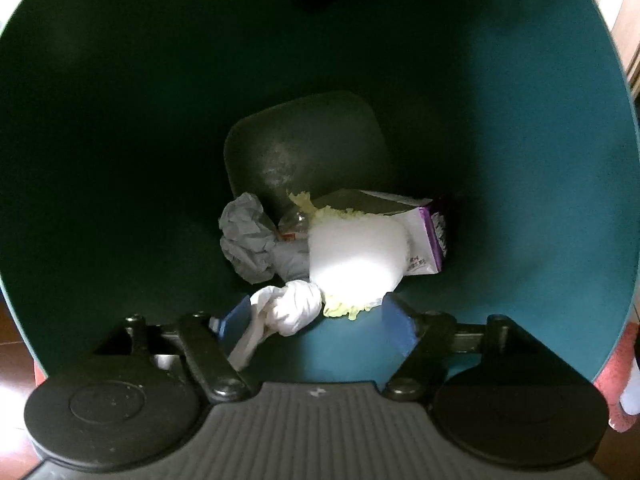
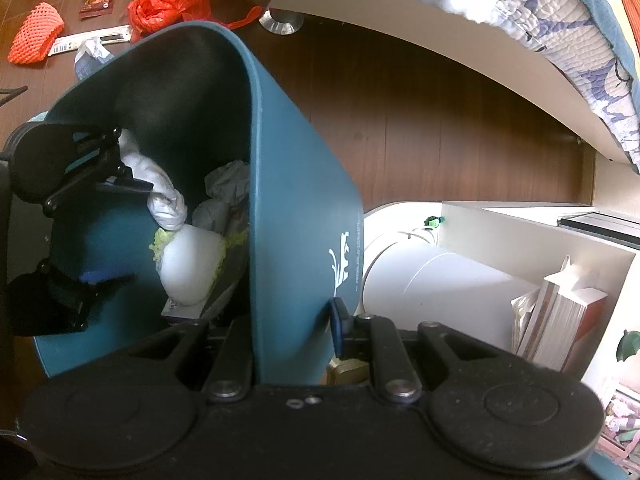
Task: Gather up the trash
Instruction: 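Carry the white tissue into the teal bin and open the left gripper, then lower the left gripper to the red plastic bag and grasp it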
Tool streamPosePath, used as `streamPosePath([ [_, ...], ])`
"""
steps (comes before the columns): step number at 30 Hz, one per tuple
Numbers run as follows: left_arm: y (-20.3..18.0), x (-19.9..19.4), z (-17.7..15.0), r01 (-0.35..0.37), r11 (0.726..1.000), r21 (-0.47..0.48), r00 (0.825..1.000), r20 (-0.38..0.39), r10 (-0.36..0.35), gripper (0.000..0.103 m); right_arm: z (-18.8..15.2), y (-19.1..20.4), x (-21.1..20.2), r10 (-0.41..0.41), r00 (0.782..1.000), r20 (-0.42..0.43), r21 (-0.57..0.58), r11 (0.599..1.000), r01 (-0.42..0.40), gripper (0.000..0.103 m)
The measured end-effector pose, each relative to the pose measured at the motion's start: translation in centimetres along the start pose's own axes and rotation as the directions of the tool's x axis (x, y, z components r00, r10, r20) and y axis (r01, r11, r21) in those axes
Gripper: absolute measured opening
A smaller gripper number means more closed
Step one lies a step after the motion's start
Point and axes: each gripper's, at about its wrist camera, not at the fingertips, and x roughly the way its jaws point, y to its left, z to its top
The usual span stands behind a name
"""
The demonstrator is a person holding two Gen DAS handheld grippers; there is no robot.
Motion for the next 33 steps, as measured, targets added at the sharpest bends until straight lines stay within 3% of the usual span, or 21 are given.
streamPosePath([
  [7, 0.3, -1.4, -0.5, 0.005, 1.000, -0.025, 1.000, 0.015, -0.005, 0.076, 0.0, -0.4, 0.0, 0.007, 1.000, 0.001, 0.011, 1.000, -0.007, 0.017],
  [14, 1.5, -6.1, -1.8, -0.016, 0.999, -0.031, 0.990, 0.139, 0.020, 0.076, 0.1, -1.0, 0.4, 0.019, 1.000, -0.002, 0.027, 0.999, -0.019, 0.017],
  [21, 4.2, -9.9, -3.4, -0.042, 0.987, -0.156, 0.971, 0.227, 0.077, 0.077, -0.1, -1.1, 0.8, 0.022, 1.000, -0.002, 0.028, 0.999, -0.022, 0.017],
  [28, 7.8, -12.2, -5.7, -0.178, 0.933, -0.312, 0.934, 0.246, 0.260, 0.080, -0.2, -1.9, 1.0, 0.043, 0.999, -0.008, 0.053, 0.998, -0.043, 0.015],
  [30, 9.6, -12.0, -6.4, -0.214, 0.900, -0.381, 0.924, 0.221, 0.313, 0.082, -0.3, -1.9, 1.1, 0.048, 0.999, -0.011, 0.058, 0.997, -0.047, 0.015],
  [33, 13.3, -10.1, -7.6, -0.292, 0.819, -0.495, 0.910, 0.120, 0.397, 0.086, -0.2, -2.0, 1.1, 0.055, 0.998, -0.016, 0.067, 0.996, -0.054, 0.015],
])
